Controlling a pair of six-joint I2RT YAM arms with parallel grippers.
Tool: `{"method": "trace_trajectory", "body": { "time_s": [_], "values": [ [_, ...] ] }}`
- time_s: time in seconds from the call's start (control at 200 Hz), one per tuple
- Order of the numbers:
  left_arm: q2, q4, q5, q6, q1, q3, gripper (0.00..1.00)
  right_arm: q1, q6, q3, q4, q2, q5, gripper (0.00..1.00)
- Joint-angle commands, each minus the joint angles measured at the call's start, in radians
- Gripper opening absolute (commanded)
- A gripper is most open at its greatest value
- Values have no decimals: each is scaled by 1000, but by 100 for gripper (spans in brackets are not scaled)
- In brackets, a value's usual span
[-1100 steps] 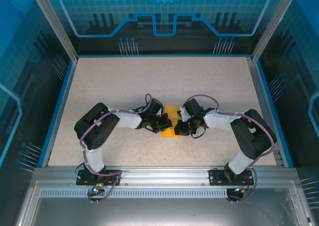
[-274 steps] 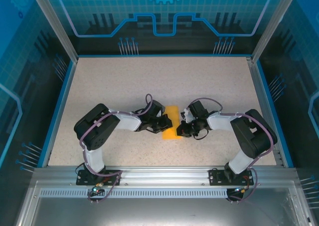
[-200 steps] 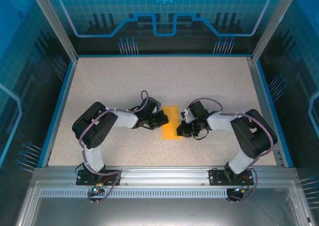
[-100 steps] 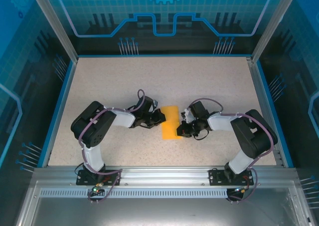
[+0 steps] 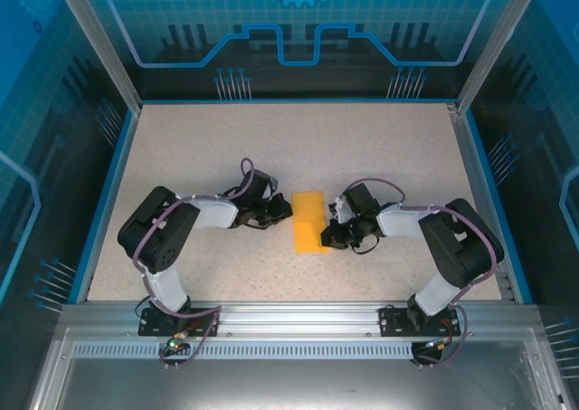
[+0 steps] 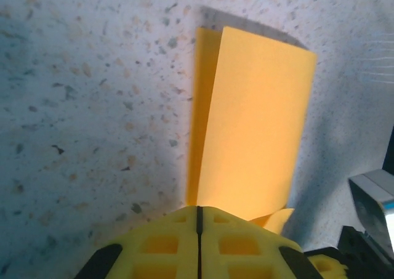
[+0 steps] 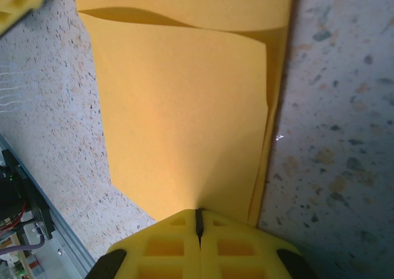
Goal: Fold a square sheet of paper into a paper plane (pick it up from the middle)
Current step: Fold the triangle a second time at the center of the table.
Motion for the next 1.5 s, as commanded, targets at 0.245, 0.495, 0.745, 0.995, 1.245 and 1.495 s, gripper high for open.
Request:
{"method": "trace_trajectory", "body": {
  "time_s": [0.245, 0.495, 0.745, 0.995, 1.245, 1.495],
  "values": [
    [-92, -23, 51, 6, -92, 15, 9, -26, -5, -26, -104, 15, 90, 0],
    [19, 1, 37, 6, -123, 21, 7, -26, -6, -24, -102, 5, 78, 0],
    [81, -48, -12, 17, -122, 40, 5, -2, -8, 18, -117, -67, 65, 2],
    [80, -59, -8, 24, -121, 35, 4, 60, 33, 103, -84, -39, 62, 5],
    [76, -55, -2, 21, -121, 38, 4, 82, 60, 177, -46, 69, 53, 5],
    [76, -55, -1, 21, -122, 39, 4, 96, 63, 210, -48, 100, 46, 6]
  ]
}}
